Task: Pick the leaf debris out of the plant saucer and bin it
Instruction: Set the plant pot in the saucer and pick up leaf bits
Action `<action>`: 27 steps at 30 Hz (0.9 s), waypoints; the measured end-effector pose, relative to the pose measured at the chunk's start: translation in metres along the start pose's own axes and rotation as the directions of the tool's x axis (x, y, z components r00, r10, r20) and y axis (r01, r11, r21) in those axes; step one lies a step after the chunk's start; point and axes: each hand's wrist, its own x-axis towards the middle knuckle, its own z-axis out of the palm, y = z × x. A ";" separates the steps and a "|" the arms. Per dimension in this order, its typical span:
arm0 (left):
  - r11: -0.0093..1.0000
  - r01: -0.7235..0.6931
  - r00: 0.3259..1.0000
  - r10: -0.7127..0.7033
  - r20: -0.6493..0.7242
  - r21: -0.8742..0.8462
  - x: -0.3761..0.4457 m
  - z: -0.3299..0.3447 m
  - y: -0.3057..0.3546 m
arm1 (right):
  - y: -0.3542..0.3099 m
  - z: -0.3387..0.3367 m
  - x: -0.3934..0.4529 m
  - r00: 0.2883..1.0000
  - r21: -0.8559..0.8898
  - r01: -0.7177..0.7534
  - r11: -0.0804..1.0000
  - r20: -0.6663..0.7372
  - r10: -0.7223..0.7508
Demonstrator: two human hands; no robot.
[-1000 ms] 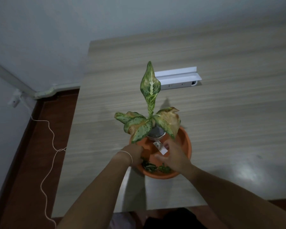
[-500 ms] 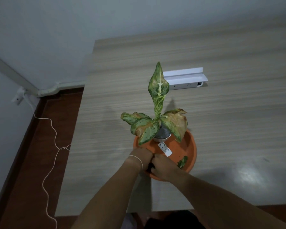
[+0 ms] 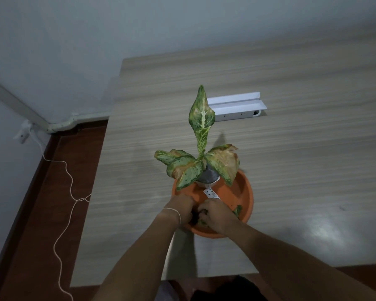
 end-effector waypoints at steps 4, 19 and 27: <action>0.998 0.044 0.999 -0.043 0.002 -0.050 0.002 0.004 -0.005 | 0.003 -0.008 -0.011 0.996 0.038 -0.026 0.999 -0.089 0.029; 0.898 0.190 0.863 -0.346 -0.369 -0.398 -0.039 -0.003 0.020 | 0.002 -0.049 -0.030 0.937 0.312 -0.087 0.946 -0.297 0.185; 0.749 0.222 0.711 -0.562 -0.422 -0.624 -0.096 0.023 -0.007 | -0.041 -0.041 -0.038 0.942 0.360 -0.064 0.931 -0.287 0.176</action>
